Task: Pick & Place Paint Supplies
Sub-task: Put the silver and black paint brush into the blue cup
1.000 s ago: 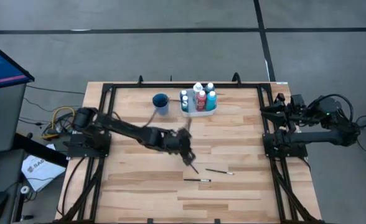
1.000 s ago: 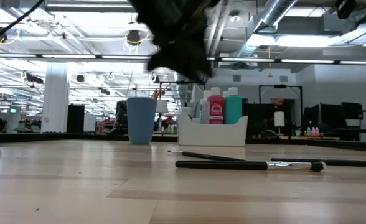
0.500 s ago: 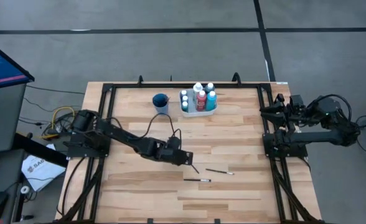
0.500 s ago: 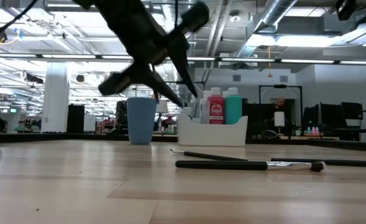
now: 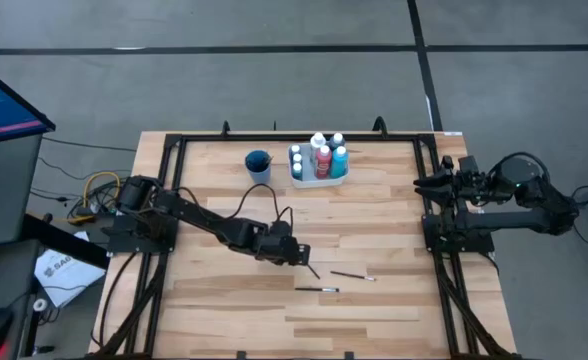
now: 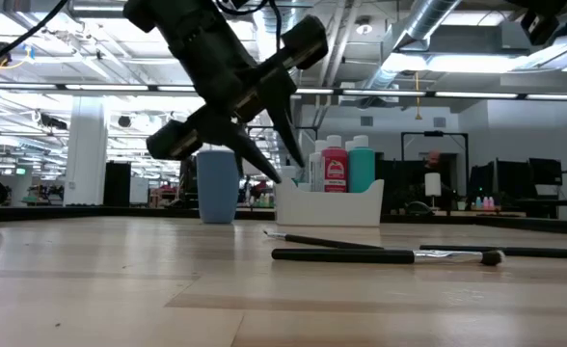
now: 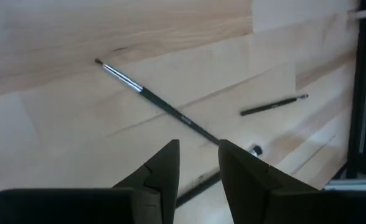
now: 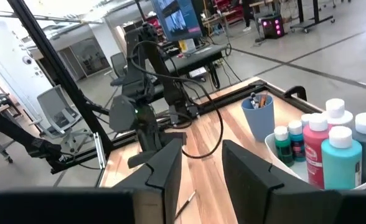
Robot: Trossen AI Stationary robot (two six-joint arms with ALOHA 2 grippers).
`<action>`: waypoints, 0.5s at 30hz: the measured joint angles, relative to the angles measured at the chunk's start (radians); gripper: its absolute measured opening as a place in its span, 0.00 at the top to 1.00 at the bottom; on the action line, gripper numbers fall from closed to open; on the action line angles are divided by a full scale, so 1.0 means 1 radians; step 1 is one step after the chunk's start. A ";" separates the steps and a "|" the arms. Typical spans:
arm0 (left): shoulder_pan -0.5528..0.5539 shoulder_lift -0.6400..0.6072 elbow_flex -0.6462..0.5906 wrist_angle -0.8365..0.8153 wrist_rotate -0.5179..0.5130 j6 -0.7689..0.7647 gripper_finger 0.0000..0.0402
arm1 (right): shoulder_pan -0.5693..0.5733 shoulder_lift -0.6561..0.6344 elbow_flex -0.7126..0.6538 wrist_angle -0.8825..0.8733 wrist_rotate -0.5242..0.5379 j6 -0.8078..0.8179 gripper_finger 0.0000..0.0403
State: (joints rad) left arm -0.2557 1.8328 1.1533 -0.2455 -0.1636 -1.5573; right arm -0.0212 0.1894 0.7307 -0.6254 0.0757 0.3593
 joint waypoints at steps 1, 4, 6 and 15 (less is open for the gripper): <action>-0.002 0.000 0.000 -0.002 -0.011 0.000 0.74 | 0.000 0.000 0.000 0.000 0.000 -0.007 0.73; -0.005 0.000 0.000 0.006 -0.021 0.000 0.74 | 0.000 0.000 0.000 -0.004 0.000 -0.012 0.73; -0.003 -0.028 -0.002 0.021 -0.010 0.013 0.74 | 0.000 0.001 -0.003 -0.017 0.000 0.015 0.73; -0.030 -0.357 0.001 0.099 -0.239 0.227 0.76 | 0.001 0.269 -0.045 0.057 0.000 0.049 0.73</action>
State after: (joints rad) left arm -0.2858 1.4762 1.1542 -0.1461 -0.4022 -1.3303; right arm -0.0202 0.4582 0.6857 -0.5688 0.0757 0.4080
